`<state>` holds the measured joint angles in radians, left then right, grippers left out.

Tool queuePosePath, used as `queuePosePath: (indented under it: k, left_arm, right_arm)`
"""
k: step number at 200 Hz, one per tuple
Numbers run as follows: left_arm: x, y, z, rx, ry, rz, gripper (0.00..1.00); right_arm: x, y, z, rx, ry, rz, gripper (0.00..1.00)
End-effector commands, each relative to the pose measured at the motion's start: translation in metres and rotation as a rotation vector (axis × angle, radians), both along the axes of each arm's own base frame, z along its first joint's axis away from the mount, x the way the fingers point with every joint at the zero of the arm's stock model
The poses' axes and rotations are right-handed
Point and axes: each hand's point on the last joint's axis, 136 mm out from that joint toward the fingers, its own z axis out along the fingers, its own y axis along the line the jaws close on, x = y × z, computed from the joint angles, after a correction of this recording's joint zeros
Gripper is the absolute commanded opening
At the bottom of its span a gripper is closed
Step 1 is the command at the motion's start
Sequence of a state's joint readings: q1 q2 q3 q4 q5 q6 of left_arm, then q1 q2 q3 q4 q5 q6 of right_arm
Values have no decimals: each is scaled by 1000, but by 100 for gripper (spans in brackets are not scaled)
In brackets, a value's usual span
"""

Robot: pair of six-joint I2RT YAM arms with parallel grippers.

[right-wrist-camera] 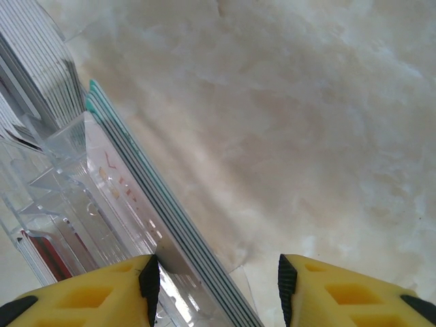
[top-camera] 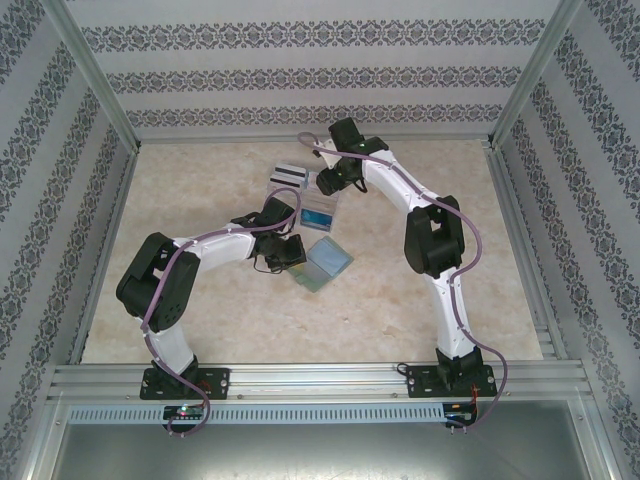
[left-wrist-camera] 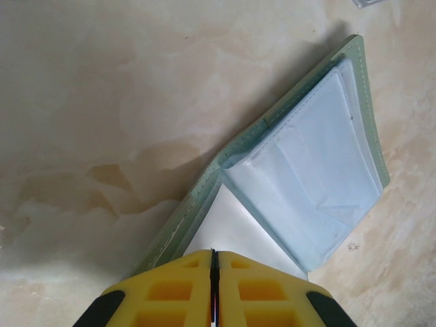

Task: Put the credit cards into the card holder
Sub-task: Pick up the credit card from the storage box.

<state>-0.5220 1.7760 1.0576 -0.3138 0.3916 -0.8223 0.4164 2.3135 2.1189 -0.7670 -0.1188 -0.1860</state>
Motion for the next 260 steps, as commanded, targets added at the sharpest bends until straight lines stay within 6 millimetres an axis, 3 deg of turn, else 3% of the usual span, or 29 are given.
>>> queuePosePath:
  k: [1,194,243,260]
  left_arm:
    - [0,1,3,-2,-14,-2,10]
    - [2,1,7,-3,-19,-2,10]
    - [1,1,7,-1,-20,-2,10]
    - [1,1,6,-1,-17,-2,10]
  right_arm:
    - [9,-6,35,38,-61,-26,51]
    - [14,-15,60,125,-83,-66,40]
    - [12,-16,57,140,-64,-64,21]
    - [11,-16,56,140,-62,-64,19]
